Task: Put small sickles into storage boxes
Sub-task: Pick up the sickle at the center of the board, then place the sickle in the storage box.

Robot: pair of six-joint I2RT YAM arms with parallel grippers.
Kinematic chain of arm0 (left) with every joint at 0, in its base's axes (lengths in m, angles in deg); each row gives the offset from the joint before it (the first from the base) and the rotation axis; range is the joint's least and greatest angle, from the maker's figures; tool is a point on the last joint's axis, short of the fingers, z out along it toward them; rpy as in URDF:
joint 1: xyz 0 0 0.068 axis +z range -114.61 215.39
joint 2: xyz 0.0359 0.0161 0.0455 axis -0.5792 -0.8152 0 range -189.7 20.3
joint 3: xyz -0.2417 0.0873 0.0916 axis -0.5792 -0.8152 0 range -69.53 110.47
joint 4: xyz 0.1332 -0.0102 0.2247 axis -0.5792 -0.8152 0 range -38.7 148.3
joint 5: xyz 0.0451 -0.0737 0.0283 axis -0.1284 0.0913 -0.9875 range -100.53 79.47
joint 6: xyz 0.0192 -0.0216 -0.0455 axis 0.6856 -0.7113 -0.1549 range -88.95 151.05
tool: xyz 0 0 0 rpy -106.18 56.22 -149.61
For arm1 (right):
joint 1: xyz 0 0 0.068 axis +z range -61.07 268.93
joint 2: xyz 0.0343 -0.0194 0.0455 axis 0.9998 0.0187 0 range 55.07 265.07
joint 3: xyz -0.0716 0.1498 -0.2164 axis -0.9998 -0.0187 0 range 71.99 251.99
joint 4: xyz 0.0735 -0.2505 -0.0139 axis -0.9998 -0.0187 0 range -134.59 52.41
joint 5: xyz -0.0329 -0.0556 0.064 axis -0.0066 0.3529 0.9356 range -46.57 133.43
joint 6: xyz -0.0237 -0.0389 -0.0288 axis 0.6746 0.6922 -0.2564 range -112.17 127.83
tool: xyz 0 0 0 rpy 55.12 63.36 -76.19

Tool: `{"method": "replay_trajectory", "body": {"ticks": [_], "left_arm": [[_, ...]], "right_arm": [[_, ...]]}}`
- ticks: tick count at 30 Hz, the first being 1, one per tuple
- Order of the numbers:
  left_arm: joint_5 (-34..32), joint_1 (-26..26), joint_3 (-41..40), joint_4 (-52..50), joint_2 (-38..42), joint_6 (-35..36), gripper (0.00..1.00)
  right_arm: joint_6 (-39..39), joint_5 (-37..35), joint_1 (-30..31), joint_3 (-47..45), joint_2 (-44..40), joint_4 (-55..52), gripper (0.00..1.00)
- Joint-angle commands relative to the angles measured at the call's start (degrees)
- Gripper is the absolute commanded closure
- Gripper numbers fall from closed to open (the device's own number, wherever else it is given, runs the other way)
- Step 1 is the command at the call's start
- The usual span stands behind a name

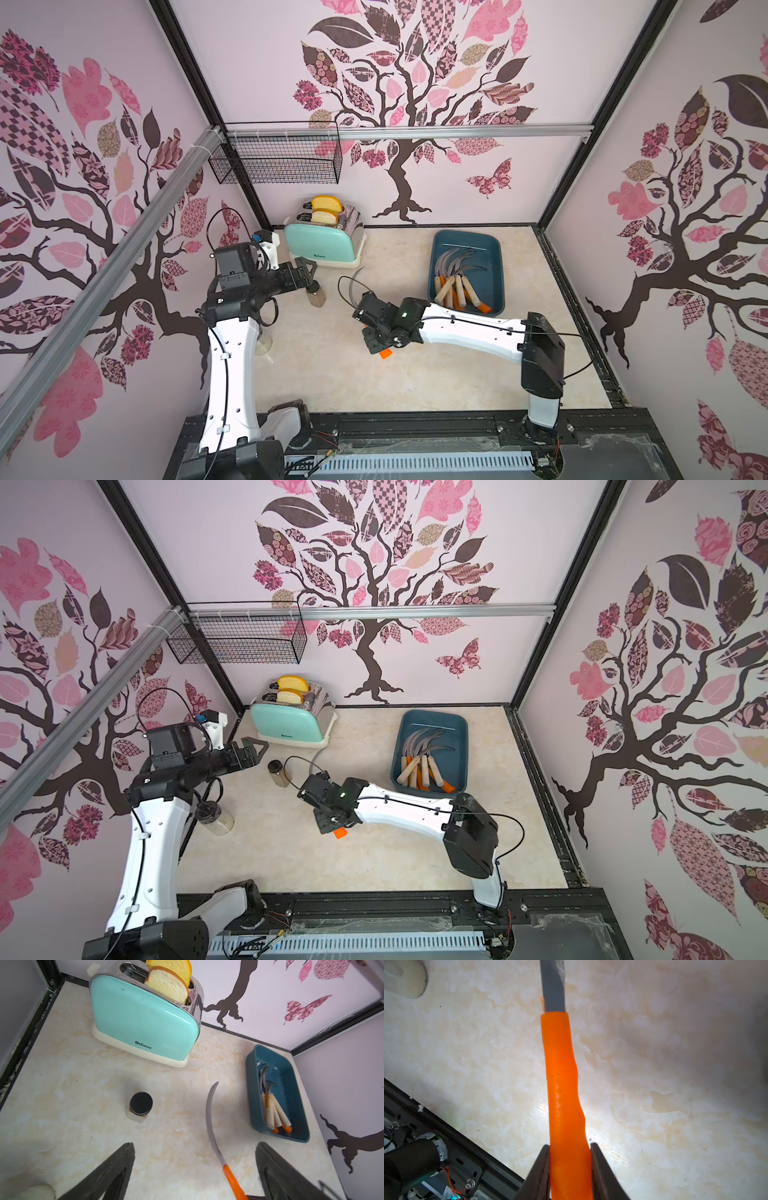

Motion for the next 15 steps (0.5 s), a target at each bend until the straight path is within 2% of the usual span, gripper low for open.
{"method": "replay_trajectory", "body": {"ticks": [1,5,10,15], "left_arm": [[-5.9,-4.5,-0.6,3.0,1.3,1.3,0.05],[-4.6,-5.3,0.9,3.3,-0.7,0.0,0.05],[-2.3,-6.3,1.6,3.4,-2.7,-0.3,0.06],[-7.4,-13.6,1.9,2.8,-2.6,3.7,0.06]], "right_arm": [[2.4,-0.1,-3.0,-0.5,-5.6,-0.5,0.78],[4.2,1.3,-8.8,-4.1,-11.7,-0.2,0.78],[6.7,6.3,-21.0,-11.3,-20.2,2.7,0.78],[9.1,10.4,-32.3,-14.9,-24.1,3.1,0.78]]}}
